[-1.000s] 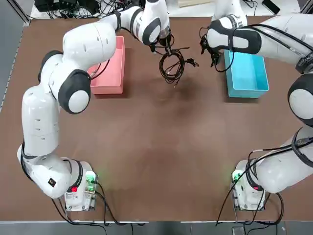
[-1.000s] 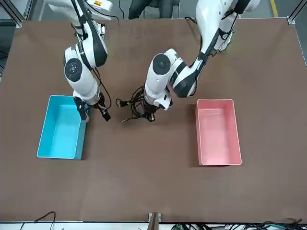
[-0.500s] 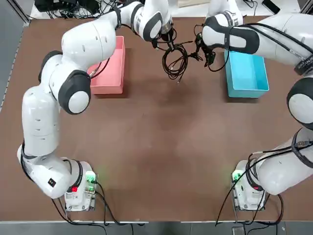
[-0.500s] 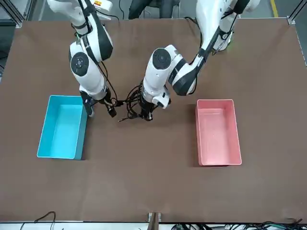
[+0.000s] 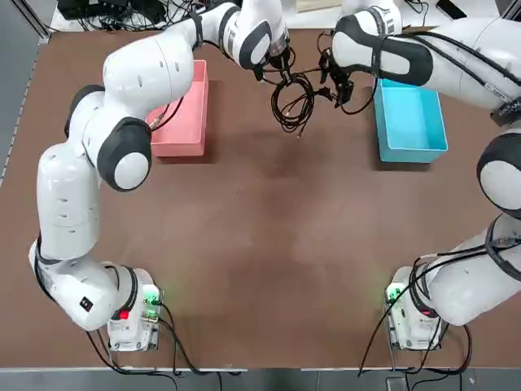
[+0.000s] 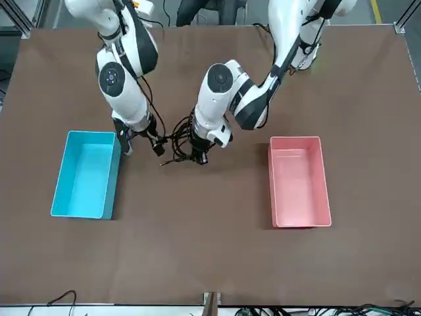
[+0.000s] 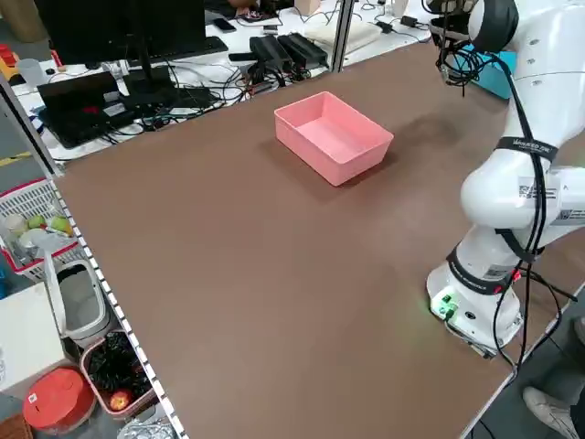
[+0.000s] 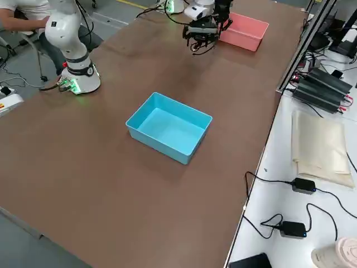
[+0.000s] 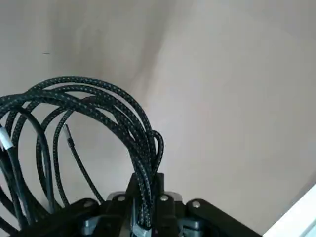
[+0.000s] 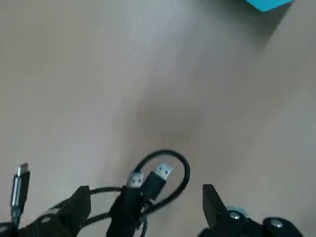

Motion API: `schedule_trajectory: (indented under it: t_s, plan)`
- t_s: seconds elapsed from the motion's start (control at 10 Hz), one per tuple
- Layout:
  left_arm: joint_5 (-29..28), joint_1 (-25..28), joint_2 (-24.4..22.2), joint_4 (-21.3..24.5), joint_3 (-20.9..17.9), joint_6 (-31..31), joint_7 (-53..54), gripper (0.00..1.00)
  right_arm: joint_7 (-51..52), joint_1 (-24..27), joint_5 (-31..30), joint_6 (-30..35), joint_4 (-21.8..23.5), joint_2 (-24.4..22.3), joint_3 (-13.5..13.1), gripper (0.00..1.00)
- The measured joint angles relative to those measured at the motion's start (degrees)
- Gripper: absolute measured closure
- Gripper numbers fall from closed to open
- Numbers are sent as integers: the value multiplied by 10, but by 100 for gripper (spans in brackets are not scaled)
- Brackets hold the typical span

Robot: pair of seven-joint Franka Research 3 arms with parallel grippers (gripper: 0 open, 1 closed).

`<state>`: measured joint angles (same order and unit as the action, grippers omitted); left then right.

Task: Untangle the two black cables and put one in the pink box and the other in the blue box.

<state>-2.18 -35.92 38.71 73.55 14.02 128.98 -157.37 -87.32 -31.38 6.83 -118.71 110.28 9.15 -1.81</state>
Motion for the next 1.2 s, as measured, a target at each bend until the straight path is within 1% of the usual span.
schedule_trajectory:
  t_s: [0.2,0.5,0.6,0.7,0.8,0.9,1.0,1.1,1.2]
  plan:
    - [0,0,0,0,0,0,0,86,-6,-10,0,1,1,0,0,0]
    - [0,0,0,-1,0,0,0,86,-14,-17,0,0,2,1,0,4]
    - [0,0,0,-1,0,0,0,86,-15,-17,0,0,2,1,0,7]
    - [0,0,0,-1,0,0,0,86,-15,-17,0,0,2,1,0,13]
    - [0,0,0,-1,0,0,0,86,-15,-17,0,0,2,1,0,32]
    - [0,0,0,-1,0,0,0,86,-16,-17,0,0,2,1,0,47]
    - [0,0,0,-2,0,0,0,86,-17,-17,0,0,2,1,0,57]
    - [0,1,0,-3,0,0,0,86,-17,-17,0,0,2,1,0,61]
    - [0,3,0,-4,0,-1,0,86,-17,-17,0,-1,2,2,0,76]
